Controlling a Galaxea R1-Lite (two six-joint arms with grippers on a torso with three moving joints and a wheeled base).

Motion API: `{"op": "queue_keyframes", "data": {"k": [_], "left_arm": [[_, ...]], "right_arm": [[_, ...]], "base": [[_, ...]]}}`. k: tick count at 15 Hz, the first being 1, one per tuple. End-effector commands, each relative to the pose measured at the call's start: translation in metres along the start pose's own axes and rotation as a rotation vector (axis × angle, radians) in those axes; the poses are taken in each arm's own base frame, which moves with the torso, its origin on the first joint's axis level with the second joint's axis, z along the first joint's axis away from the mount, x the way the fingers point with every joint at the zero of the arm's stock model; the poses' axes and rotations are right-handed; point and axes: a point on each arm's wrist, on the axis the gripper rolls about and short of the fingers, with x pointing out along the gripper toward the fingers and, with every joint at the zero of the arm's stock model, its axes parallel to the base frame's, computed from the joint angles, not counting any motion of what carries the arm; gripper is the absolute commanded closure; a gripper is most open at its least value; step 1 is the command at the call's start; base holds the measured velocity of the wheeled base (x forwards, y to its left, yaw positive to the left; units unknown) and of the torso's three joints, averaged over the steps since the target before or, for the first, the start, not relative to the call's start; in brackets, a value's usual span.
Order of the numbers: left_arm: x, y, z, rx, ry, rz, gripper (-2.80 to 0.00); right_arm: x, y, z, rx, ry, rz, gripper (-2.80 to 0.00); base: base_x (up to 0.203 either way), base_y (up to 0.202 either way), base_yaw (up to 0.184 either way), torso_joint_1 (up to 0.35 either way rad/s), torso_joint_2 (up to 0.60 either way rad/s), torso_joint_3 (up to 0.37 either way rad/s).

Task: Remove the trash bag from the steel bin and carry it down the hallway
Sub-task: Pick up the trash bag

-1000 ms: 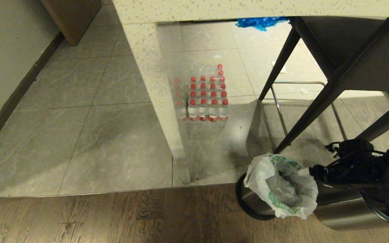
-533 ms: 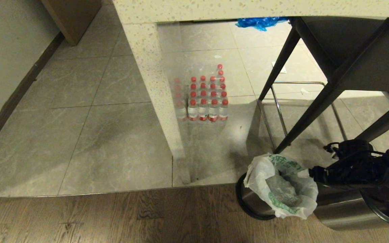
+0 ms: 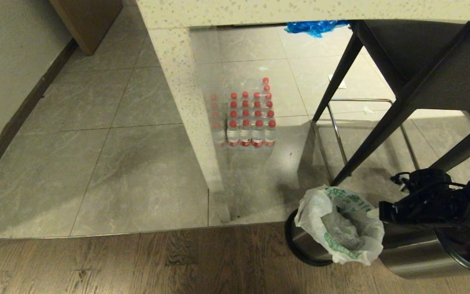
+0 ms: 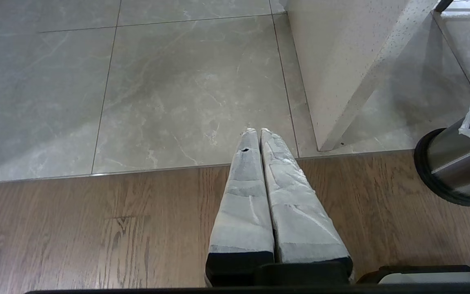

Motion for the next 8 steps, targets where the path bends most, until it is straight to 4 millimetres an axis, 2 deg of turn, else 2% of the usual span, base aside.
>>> {"op": "queue_keyframes", "data": {"k": [1,5,8], "left_arm": [[0.0,0.0,0.0,-0.001,0.003,0.0,0.0],[0.0,0.0,0.0,-0.001,0.003,0.0,0.0],[0.0,0.0,0.0,-0.001,0.002,0.0,0.0]], "right_arm": [[0.0,0.001,0.0,-0.002,-0.003,0.003,0.0],[-0.004,0.005,0.002,-0.013,-0.011,0.01,0.0],[-0.014,0.009,0.005,-0.038,-0.028,0.012,0.0]], "base": [[0.0,0.0,0.0,0.0,0.0,0.0],[0.0,0.0,0.0,0.0,0.0,0.0],[0.0,0.0,0.0,0.0,0.0,0.0]]}}
